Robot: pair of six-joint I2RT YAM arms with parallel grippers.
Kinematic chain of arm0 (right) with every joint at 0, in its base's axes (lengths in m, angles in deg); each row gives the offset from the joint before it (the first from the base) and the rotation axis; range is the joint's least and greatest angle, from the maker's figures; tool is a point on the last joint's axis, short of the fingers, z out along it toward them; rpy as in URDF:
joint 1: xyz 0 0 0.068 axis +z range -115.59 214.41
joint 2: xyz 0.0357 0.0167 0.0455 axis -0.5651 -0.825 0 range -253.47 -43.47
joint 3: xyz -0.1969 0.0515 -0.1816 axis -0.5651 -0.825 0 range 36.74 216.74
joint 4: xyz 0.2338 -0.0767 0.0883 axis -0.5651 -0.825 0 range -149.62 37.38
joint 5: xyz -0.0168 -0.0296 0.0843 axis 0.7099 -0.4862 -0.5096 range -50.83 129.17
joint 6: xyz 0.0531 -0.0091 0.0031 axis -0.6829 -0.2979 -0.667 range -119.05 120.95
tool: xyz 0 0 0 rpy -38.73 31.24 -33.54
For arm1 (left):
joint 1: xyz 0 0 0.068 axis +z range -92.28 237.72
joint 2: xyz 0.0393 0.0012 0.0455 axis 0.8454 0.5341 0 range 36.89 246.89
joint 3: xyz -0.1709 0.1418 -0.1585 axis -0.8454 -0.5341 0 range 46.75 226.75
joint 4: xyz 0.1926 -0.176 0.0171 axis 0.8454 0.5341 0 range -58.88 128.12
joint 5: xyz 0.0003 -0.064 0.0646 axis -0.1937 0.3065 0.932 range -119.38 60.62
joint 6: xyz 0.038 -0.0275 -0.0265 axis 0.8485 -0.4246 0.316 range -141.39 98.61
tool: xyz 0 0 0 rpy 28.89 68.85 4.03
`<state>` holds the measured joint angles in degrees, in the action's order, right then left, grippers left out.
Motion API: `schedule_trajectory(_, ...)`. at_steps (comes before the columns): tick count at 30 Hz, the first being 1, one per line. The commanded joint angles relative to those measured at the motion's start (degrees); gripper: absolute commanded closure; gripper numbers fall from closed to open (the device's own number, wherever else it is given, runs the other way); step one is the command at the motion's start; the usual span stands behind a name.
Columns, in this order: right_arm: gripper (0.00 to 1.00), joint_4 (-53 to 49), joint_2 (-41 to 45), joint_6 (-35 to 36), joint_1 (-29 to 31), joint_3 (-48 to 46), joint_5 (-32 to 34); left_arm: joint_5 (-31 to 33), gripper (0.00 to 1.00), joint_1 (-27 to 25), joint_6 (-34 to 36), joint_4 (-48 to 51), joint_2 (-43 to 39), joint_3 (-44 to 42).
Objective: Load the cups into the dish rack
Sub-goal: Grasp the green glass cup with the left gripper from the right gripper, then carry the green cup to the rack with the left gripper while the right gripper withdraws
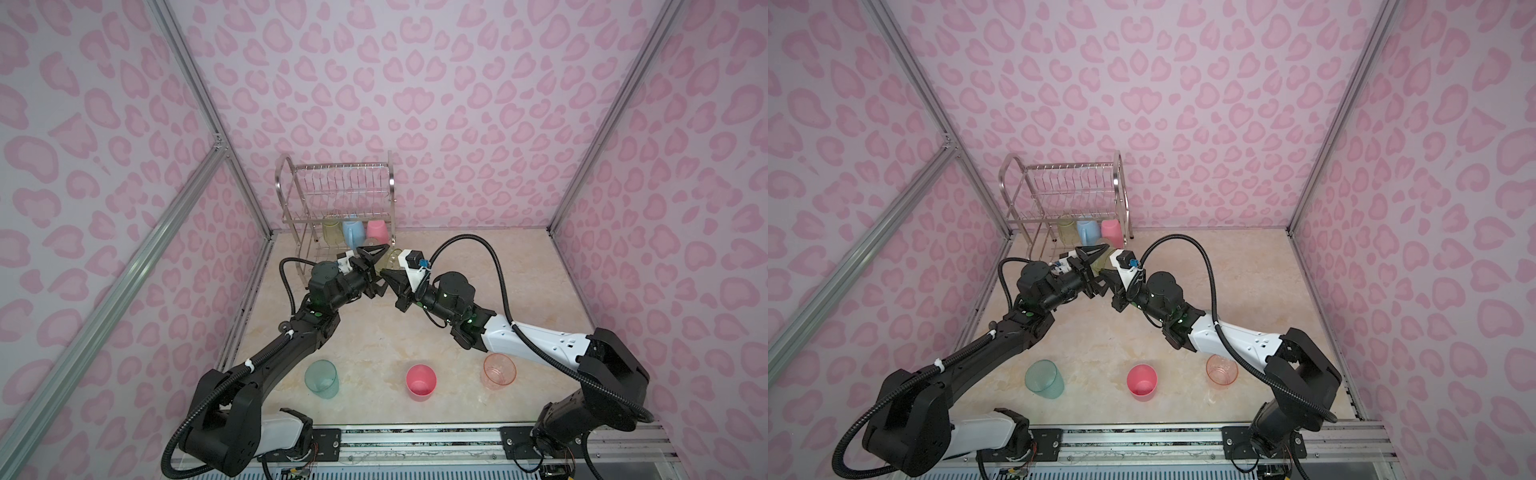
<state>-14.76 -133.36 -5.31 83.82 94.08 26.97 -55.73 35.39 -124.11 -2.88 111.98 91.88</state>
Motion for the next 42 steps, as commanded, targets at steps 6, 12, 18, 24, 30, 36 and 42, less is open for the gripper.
schedule_trajectory(6, 1.00, 0.54, -0.77, -0.42, 0.27, 0.36, -0.95, 1.60, 0.02, 0.09, 1.62, -3.98, 1.02, 1.32)
schedule_trajectory(12, 1.00, 0.73, -1.14, -0.66, 0.26, 0.38, -0.93, 2.09, 0.10, 0.09, 2.15, -4.23, 1.54, 1.25)
schedule_trajectory(18, 1.00, 0.54, -1.32, -0.60, 0.26, 0.49, -0.71, 2.94, 0.16, 0.07, 3.24, -4.07, 1.21, 1.60)
schedule_trajectory(24, 1.00, 0.28, -1.33, -0.99, -0.05, 0.20, -0.10, 5.34, 0.18, 0.09, 7.88, -2.04, 0.22, 1.41)
schedule_trajectory(30, 0.61, -0.16, -0.56, -1.46, -0.73, -0.94, 0.21, 9.37, 0.23, 0.92, 20.27, 1.73, 0.19, 1.29)
schedule_trajectory(36, 0.52, -0.74, 2.00, -1.86, -2.41, -3.62, 1.12, 19.72, 0.26, 1.14, 40.31, 10.80, -0.70, 1.26)
schedule_trajectory(42, 0.50, -1.55, 4.79, -1.66, -4.60, -6.54, 2.36, 29.69, 0.26, 0.97, 59.83, 14.14, 2.06, 2.01)
